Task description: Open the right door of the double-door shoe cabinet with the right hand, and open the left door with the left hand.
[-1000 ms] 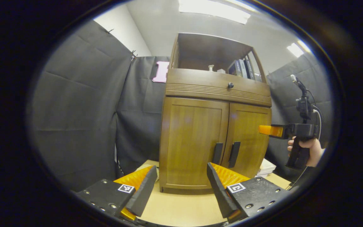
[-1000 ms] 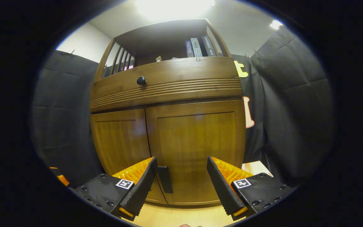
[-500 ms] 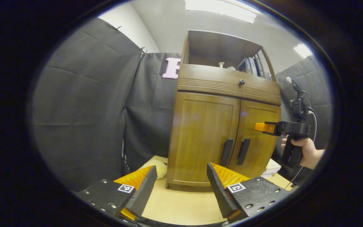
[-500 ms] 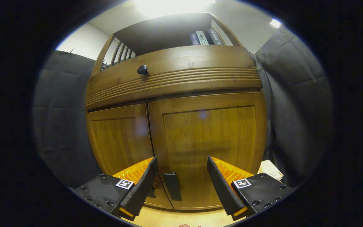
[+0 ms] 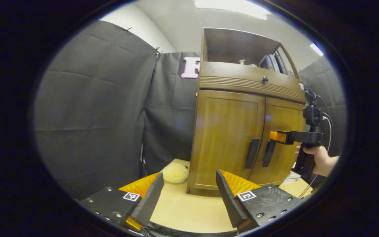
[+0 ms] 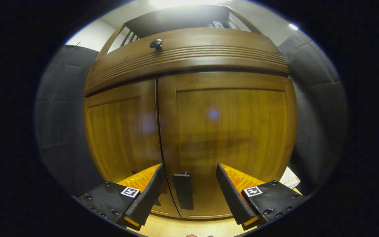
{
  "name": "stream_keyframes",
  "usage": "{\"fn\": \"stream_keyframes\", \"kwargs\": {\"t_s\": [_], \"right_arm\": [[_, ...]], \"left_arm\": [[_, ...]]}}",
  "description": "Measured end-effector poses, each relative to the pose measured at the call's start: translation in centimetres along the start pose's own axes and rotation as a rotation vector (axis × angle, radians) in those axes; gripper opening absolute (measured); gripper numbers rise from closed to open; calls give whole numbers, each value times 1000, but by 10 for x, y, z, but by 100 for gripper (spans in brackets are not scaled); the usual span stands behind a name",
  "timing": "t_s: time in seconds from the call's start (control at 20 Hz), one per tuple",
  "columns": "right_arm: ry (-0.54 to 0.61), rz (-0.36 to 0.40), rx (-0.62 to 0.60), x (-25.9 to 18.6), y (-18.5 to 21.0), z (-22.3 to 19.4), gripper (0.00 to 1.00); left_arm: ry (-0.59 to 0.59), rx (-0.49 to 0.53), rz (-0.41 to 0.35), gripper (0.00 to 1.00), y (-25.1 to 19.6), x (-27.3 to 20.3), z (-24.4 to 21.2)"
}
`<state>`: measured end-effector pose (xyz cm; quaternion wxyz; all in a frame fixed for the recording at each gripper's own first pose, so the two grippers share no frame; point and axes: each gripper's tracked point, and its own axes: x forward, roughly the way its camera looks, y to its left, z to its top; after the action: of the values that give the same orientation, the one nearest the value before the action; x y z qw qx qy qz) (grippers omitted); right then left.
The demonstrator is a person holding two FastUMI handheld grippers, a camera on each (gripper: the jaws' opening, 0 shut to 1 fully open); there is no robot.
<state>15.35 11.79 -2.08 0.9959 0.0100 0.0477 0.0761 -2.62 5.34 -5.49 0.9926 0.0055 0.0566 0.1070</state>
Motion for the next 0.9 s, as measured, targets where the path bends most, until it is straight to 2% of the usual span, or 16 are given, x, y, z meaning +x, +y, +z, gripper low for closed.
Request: {"fn": "stream_keyframes", "kwargs": {"t_s": [0.15,0.2,0.25,0.3,0.45,0.5,0.55,0.75,0.85,0.9], "right_arm": [[31,0,-28,11,4,-16,99],[34,-11,-32,14,4,-18,99],[31,-14,-29,17,6,-20,95],[34,-15,-25,19,6,-22,99],[69,-21,-11,25,4,-36,99],[84,-20,-4,26,4,-41,95],[90,-18,1,28,4,-43,95],[89,-9,-4,33,5,-43,58],[103,24,-9,33,16,-47,46],[103,18,-29,33,16,-49,40]], "left_arm": [[7,-8,-3,89,-5,0,-2],[12,-7,-2,89,-4,0,-3],[15,-6,0,89,-4,1,-3],[18,-5,3,89,-4,1,-4],[22,-23,-4,92,-3,4,-4],[19,-21,-7,89,-3,4,-6],[12,-12,-5,89,-2,4,-4],[-5,28,16,89,-5,3,1],[13,3,13,89,-5,3,-1],[25,-29,9,89,-2,4,-3]]}}
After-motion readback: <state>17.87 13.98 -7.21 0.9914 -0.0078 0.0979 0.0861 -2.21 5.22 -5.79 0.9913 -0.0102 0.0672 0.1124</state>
